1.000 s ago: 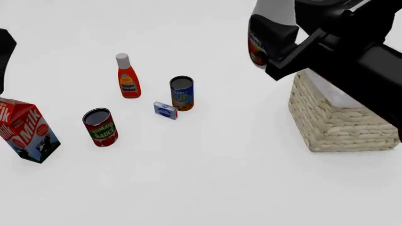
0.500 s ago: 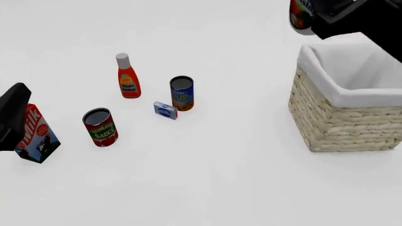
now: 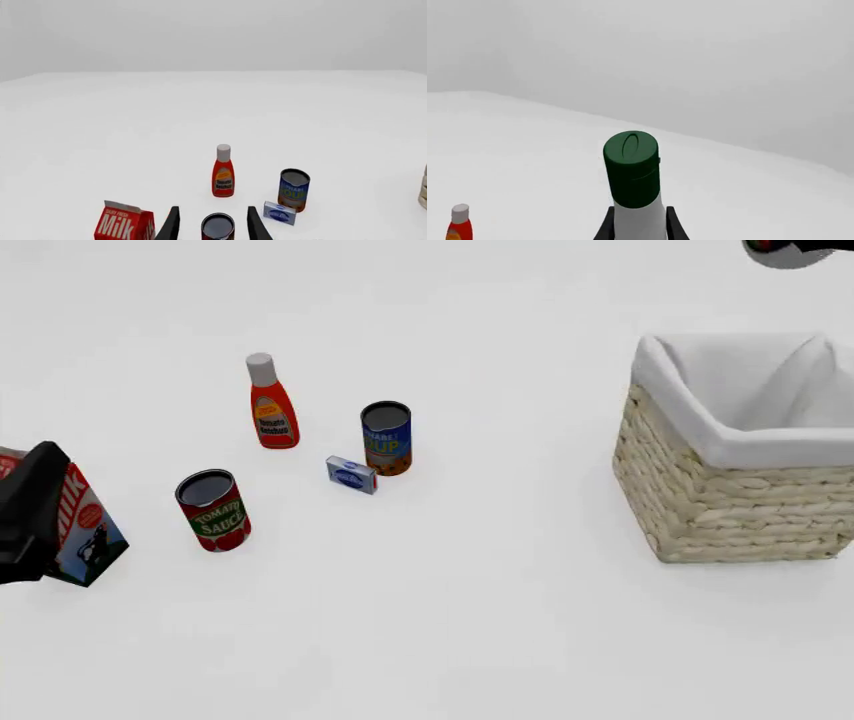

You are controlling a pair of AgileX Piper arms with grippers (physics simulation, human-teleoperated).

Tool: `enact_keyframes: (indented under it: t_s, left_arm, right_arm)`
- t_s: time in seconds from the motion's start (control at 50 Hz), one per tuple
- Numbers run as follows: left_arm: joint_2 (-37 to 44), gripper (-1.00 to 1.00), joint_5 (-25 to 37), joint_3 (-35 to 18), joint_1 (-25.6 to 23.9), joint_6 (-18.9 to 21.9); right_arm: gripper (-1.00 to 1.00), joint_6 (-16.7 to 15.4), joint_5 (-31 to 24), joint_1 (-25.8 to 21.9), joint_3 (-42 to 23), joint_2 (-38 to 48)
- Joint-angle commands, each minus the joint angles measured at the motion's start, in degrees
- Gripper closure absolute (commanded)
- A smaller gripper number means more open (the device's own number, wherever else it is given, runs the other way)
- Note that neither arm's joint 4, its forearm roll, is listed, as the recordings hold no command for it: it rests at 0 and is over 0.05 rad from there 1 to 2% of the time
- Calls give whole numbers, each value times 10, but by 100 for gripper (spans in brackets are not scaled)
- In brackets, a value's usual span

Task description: Pick the salad dressing and place it in the basket.

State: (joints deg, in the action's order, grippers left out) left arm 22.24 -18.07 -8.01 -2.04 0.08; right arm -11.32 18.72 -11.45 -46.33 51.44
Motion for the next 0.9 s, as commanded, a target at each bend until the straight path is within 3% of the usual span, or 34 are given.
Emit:
enact_keyframes:
  t_s: [0.02,0.34,0.9]
  left_arm:
    - [-2,-100,-1,1,1,0]
    - [-19,-100,23,-11,3,-1]
    - [-13,-100,16,-3,13,5]
  right_arm:
    - [100,29,10,84,-1,12]
    - [100,49,38,187,4,98]
    - [100,69,85,237,-11,225]
